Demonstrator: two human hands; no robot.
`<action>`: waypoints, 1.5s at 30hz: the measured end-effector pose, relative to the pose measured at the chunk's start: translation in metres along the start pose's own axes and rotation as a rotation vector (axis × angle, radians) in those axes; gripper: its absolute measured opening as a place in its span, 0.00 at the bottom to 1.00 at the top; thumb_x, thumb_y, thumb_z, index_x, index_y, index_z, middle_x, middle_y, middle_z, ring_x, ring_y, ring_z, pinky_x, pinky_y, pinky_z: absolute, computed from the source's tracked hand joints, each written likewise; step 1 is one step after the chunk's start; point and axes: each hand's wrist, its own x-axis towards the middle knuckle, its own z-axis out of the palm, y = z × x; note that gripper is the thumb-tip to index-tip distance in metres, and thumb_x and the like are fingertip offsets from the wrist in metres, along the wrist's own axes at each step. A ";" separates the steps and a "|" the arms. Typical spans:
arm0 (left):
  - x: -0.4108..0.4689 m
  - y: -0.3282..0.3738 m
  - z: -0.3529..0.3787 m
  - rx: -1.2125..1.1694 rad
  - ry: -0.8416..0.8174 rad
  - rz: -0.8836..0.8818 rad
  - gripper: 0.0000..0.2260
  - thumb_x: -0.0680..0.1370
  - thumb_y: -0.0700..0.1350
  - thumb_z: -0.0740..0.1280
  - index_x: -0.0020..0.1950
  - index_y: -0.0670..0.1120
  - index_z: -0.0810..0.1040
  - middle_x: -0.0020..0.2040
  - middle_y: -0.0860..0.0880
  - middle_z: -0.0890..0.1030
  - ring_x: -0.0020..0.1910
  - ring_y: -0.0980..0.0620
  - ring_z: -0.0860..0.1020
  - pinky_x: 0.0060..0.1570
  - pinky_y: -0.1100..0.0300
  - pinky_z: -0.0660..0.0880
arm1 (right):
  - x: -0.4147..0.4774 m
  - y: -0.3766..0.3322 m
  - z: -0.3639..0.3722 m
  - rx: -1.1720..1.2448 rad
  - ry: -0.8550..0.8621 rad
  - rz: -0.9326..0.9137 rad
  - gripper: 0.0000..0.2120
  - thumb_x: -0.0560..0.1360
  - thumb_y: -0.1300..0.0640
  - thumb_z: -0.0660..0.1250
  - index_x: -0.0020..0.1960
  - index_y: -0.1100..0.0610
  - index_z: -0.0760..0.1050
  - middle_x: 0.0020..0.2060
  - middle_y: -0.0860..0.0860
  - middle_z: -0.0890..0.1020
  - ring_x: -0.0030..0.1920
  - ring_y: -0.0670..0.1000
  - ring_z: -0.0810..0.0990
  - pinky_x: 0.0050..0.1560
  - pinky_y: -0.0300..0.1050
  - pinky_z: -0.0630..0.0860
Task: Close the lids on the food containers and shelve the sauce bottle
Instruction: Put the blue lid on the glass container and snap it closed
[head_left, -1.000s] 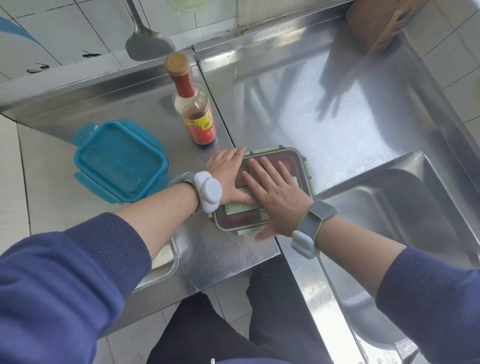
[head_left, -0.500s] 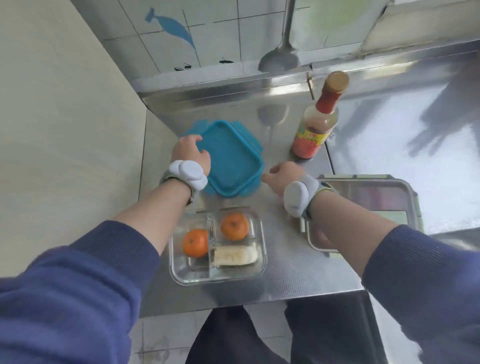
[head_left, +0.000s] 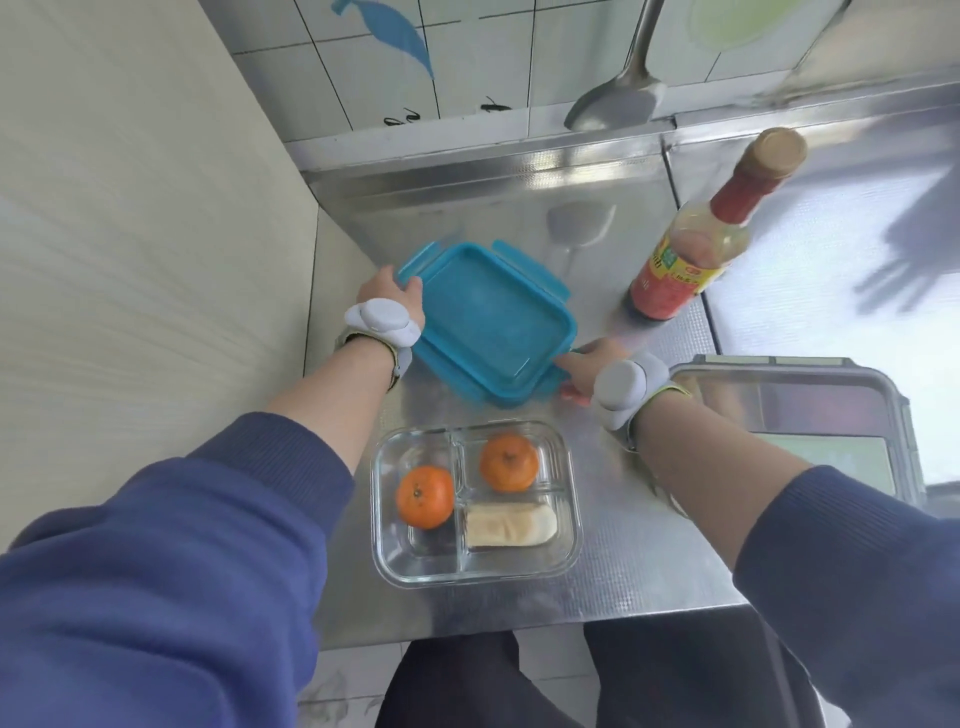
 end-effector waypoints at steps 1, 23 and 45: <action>-0.001 -0.002 -0.004 0.021 0.026 0.000 0.17 0.81 0.48 0.56 0.63 0.40 0.73 0.56 0.41 0.79 0.55 0.39 0.77 0.53 0.53 0.71 | -0.006 -0.005 -0.004 -0.003 0.015 -0.016 0.15 0.69 0.55 0.68 0.49 0.66 0.79 0.33 0.56 0.82 0.37 0.57 0.78 0.45 0.53 0.79; -0.160 -0.072 -0.050 -0.579 -0.007 -0.164 0.11 0.76 0.44 0.62 0.58 0.49 0.76 0.46 0.46 0.79 0.36 0.50 0.78 0.35 0.57 0.78 | -0.114 0.010 -0.036 0.269 0.016 -0.300 0.14 0.71 0.61 0.72 0.56 0.61 0.76 0.47 0.56 0.78 0.40 0.53 0.80 0.34 0.43 0.82; -0.196 -0.104 -0.005 -0.044 -0.131 -0.036 0.16 0.79 0.52 0.60 0.60 0.43 0.72 0.53 0.42 0.80 0.50 0.40 0.78 0.50 0.49 0.76 | -0.118 0.054 0.011 -0.437 0.007 -0.193 0.17 0.71 0.47 0.68 0.55 0.56 0.78 0.41 0.50 0.80 0.38 0.51 0.77 0.37 0.42 0.72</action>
